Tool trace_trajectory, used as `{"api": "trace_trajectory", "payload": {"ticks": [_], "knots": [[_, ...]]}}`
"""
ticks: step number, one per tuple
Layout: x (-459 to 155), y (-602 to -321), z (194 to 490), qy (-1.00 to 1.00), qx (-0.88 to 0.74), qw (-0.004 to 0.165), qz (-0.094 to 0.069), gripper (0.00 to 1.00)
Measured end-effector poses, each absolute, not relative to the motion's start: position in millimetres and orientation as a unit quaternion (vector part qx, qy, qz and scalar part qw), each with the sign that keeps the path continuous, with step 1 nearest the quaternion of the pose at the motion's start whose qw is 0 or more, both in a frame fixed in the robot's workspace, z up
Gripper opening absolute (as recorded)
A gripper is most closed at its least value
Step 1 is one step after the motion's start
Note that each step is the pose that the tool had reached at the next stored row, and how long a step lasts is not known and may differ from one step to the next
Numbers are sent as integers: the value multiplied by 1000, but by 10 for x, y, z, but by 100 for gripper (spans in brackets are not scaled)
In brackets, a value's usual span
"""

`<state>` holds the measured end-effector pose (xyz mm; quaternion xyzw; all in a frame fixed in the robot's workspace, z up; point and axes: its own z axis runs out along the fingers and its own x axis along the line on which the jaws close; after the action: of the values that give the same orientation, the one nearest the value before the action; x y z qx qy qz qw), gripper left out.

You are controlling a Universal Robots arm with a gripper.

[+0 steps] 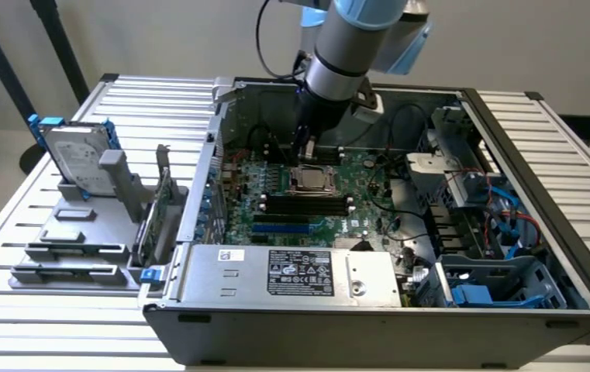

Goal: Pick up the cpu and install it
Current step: 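Close the cpu cover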

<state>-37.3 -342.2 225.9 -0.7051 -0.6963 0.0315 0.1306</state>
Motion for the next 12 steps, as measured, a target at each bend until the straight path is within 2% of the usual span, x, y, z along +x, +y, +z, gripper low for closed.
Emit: {"api": "trace_trajectory", "payload": {"ticks": [12], "knots": [[-374, -3422, 2040, -696, -705, 131, 32, 11]]}}
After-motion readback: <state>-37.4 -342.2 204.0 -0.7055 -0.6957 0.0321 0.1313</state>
